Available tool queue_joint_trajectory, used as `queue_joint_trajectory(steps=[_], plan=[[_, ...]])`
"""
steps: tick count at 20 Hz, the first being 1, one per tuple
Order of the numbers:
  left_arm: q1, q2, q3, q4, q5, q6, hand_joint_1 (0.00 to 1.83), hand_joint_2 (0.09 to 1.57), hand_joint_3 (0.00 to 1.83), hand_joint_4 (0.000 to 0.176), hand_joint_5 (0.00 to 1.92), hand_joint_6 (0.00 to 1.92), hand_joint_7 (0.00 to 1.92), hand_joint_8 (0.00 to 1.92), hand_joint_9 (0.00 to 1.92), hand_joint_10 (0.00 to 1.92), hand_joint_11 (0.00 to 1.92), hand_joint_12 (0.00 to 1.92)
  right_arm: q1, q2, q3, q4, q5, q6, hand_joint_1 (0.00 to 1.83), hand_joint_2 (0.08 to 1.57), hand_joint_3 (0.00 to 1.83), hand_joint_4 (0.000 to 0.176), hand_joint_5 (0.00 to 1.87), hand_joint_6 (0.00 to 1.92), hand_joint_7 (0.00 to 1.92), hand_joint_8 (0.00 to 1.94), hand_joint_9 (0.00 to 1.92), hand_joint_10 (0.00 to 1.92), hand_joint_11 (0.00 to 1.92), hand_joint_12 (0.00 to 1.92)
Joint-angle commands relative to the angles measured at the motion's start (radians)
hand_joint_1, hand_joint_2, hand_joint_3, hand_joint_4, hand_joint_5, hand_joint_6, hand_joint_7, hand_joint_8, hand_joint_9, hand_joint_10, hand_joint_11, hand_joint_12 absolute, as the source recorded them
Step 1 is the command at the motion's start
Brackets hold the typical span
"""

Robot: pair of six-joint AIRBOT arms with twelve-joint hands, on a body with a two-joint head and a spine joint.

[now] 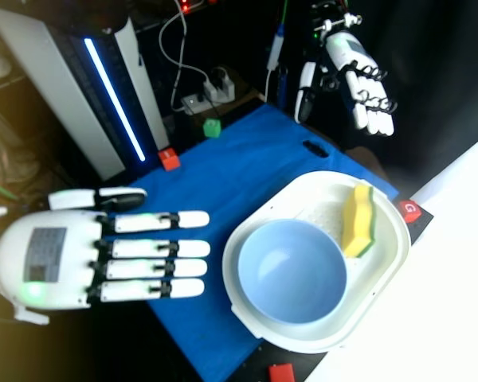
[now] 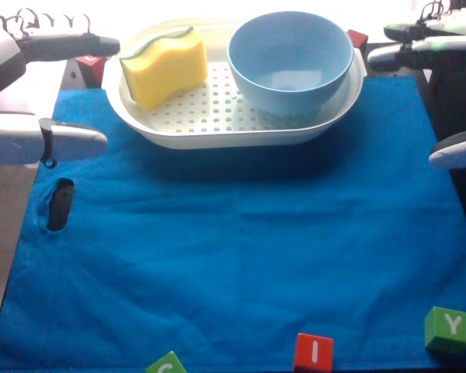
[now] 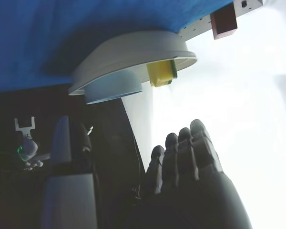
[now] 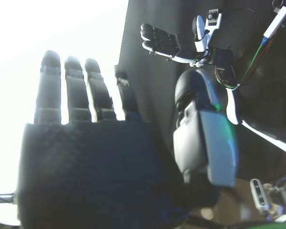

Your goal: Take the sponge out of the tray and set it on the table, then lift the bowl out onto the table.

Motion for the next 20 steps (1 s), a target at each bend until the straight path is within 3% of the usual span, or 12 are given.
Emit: queue_joint_trajectory(steps=[1, 2, 4, 6, 7, 9, 10, 12, 14, 15, 17, 20], plan=[[-0.015, 0.001, 0.008, -0.022, -0.112, -0.005, 0.66, 1.03, 0.0, 0.1, 0.4, 0.0, 0.36, 0.0, 0.29, 0.0, 0.03, 0.58, 0.015, 0.0, 0.002, 0.056, 0.102, 0.012, 0.84, 1.03, 0.0, 0.121, 0.32, 0.01, 0.06, 0.0, 0.01, 0.0, 0.0, 0.33], [-0.017, -0.001, 0.011, -0.021, -0.109, -0.005, 0.66, 1.03, 0.0, 0.103, 0.4, 0.0, 0.36, 0.0, 0.29, 0.0, 0.03, 0.58, 0.015, 0.0, 0.002, 0.053, 0.102, 0.012, 0.87, 1.03, 0.0, 0.125, 0.32, 0.0, 0.07, 0.0, 0.01, 0.0, 0.0, 0.19], [-0.047, -0.023, 0.036, -0.018, -0.083, -0.005, 0.61, 1.05, 0.01, 0.074, 0.4, 0.0, 0.37, 0.0, 0.3, 0.0, 0.03, 0.59, 0.016, -0.001, 0.003, 0.05, 0.102, 0.012, 0.86, 1.04, 0.0, 0.137, 0.3, 0.0, 0.06, 0.0, 0.0, 0.0, 0.0, 0.01], [-0.122, -0.075, 0.09, 0.0, -0.021, -0.004, 0.63, 1.05, 0.0, 0.07, 0.39, 0.0, 0.37, 0.0, 0.29, 0.0, 0.01, 0.63, 0.016, -0.001, 0.004, 0.049, 0.102, 0.012, 0.87, 1.03, 0.0, 0.155, 0.31, 0.01, 0.06, 0.0, 0.01, 0.0, 0.0, 0.0], [-0.173, -0.11, 0.128, 0.017, 0.026, -0.004, 0.67, 1.04, 0.0, 0.076, 0.41, 0.0, 0.38, 0.0, 0.31, 0.0, 0.0, 0.67, 0.016, -0.002, 0.004, 0.048, 0.102, 0.012, 0.87, 1.04, 0.0, 0.148, 0.31, 0.01, 0.06, 0.0, 0.0, 0.0, 0.0, 0.0], [-0.294, -0.18, 0.209, 0.08, 0.148, -0.004, 0.75, 1.04, 0.0, 0.052, 0.45, 0.0, 0.45, 0.0, 0.36, 0.0, 0.0, 0.7, 0.017, -0.009, 0.007, 0.044, 0.102, 0.012, 0.87, 1.04, 0.0, 0.16, 0.32, 0.01, 0.04, 0.0, 0.0, 0.0, 0.0, 0.0], [-0.338, -0.215, 0.247, 0.099, 0.205, -0.001, 0.76, 1.03, 0.0, 0.041, 0.46, 0.0, 0.47, 0.0, 0.39, 0.01, 0.02, 0.73, 0.017, -0.012, 0.01, 0.043, 0.102, 0.012, 0.87, 1.03, 0.0, 0.154, 0.33, 0.01, 0.04, 0.0, 0.0, 0.0, 0.0, 0.0], [-0.375, -0.263, 0.297, 0.079, 0.267, 0.038, 0.76, 1.02, 0.0, 0.069, 0.48, 0.01, 0.5, 0.01, 0.44, 0.02, 0.06, 0.75, 0.02, -0.019, 0.014, 0.04, 0.102, 0.012, 0.84, 1.04, 0.0, 0.143, 0.34, 0.01, 0.05, 0.0, 0.0, 0.0, 0.02, 0.01], [-0.404, -0.304, 0.333, 0.035, 0.332, 0.127, 0.8, 1.03, 0.0, 0.056, 0.55, 0.0, 0.59, 0.0, 0.54, 0.01, 0.07, 0.9, 0.022, -0.023, 0.016, 0.038, 0.102, 0.012, 0.75, 1.07, 0.01, 0.138, 0.36, 0.01, 0.09, 0.01, 0.02, 0.01, 0.04, 0.02], [-0.418, -0.325, 0.353, 0.03, 0.363, 0.152, 0.8, 1.02, 0.0, 0.035, 0.58, 0.0, 0.64, 0.0, 0.58, 0.01, 0.04, 0.98, 0.022, -0.024, 0.017, 0.037, 0.102, 0.012, 0.74, 1.09, 0.01, 0.11, 0.38, 0.02, 0.09, 0.01, 0.01, 0.0, 0.03, 0.02], [-0.426, -0.352, 0.383, 0.029, 0.393, 0.155, 0.92, 1.0, 0.0, 0.0, 0.61, 0.01, 0.69, 0.01, 0.62, 0.02, 0.05, 1.0, 0.022, -0.025, 0.017, 0.037, 0.102, 0.012, 0.72, 1.1, 0.01, 0.089, 0.4, 0.02, 0.1, 0.01, 0.02, 0.0, 0.03, 0.02], [-0.432, -0.394, 0.439, 0.026, 0.425, 0.155, 0.95, 1.0, 0.0, 0.004, 0.65, 0.0, 0.75, 0.0, 0.67, 0.01, 0.0, 1.16, 0.022, -0.027, 0.018, 0.037, 0.102, 0.012, 0.83, 1.1, 0.0, 0.08, 0.43, 0.02, 0.12, 0.01, 0.03, 0.01, 0.05, 0.02]])
